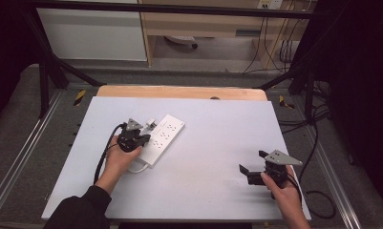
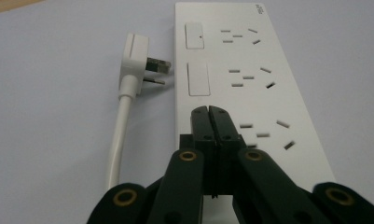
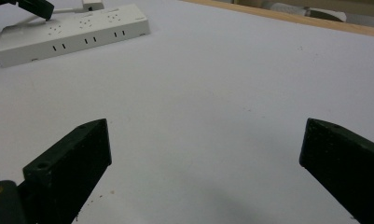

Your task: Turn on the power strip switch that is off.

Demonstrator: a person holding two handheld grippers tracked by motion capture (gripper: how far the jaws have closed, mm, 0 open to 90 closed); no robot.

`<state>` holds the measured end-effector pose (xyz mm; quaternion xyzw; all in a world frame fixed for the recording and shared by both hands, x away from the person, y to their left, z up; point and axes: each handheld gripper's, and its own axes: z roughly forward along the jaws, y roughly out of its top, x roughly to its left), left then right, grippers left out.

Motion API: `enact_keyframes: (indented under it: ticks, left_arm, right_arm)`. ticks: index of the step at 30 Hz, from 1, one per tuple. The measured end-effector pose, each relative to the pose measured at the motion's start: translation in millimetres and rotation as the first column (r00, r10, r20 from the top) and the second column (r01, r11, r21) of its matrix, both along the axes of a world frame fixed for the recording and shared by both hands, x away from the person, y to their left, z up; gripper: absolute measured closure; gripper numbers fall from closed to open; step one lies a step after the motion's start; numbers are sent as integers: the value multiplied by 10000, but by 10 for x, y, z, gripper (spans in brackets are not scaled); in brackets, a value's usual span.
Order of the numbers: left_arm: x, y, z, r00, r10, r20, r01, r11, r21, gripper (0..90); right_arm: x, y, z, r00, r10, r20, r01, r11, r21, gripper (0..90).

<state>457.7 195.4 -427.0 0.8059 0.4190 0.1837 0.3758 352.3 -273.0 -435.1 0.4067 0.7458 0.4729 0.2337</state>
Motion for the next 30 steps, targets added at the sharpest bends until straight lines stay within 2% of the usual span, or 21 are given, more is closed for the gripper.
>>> enact_keyframes:
  ticks: [9, 19, 30]
  left_arm:
    - [-3, -3, -11, 10000, -49, 9, 49, 9999, 99, 900]
    - [-17, 21, -33, 10000, -18, 84, 18, 9999, -99, 900]
    - [-22, 23, -35, 9998, -142, 136, 142, 9999, -18, 900]
  right_arm:
    - [0, -1, 1, 10000, 3, -9, -3, 10000, -5, 25]
    - [1, 1, -2, 10000, 4, -23, -4, 10000, -14, 25]
    - [-1, 1, -2, 10000, 10, -57, -10, 10000, -8, 25]
